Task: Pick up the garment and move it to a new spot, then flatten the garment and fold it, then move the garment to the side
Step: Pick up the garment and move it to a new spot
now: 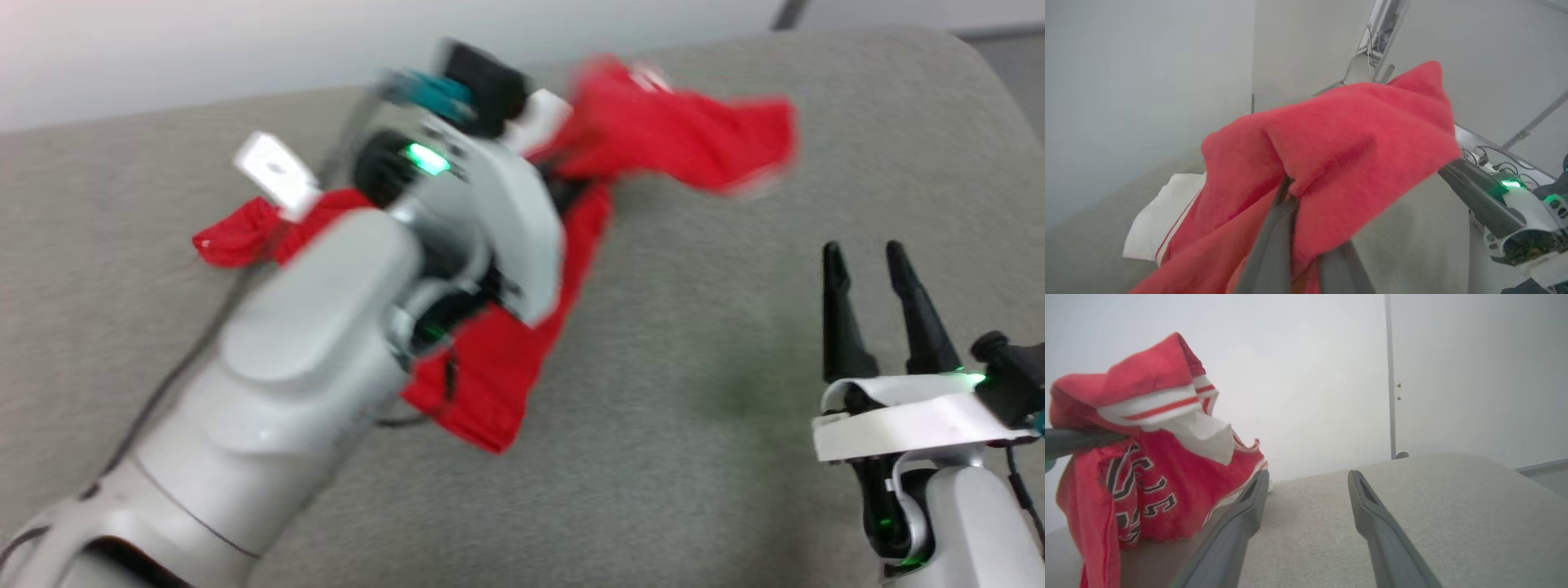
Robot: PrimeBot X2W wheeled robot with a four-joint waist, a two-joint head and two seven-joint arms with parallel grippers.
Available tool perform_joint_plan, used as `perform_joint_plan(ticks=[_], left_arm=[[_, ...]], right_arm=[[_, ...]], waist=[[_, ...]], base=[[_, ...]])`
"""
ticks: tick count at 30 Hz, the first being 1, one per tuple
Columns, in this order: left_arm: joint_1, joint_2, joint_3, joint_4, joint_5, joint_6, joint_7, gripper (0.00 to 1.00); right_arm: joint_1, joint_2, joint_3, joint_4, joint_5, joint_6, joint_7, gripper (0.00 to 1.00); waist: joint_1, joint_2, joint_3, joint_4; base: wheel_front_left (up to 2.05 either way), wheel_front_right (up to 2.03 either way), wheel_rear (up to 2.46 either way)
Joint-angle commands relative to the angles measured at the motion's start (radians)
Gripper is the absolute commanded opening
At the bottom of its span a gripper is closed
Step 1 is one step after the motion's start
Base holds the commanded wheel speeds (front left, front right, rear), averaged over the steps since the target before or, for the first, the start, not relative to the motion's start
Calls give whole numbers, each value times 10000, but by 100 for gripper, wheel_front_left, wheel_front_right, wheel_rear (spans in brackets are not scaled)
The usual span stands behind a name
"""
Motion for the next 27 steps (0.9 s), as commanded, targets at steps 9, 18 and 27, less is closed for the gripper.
perform_joint_plan(ticks=[9, 18, 27], left_arm=[[-19, 862, -2187, -53, -997, -7, 973, 0], [-222, 1372, -3456, 2270, -1201, 8, 1157, 0], [-168, 1597, -4486, 2997, -682, 80, 1018, 27]], right_arm=[[-202, 29, -153, -104, 688, 4, -9, 100], [-396, 29, 202, -97, 1349, 4, -7, 100], [-550, 29, 440, -111, 1505, 4, -7, 100]], waist=[[0, -1, 1250, -1745], [0, -1, 1890, -2289], [0, -1, 2182, -2377]], base=[[0, 0, 0], [0, 0, 0], [0, 0, 0]])
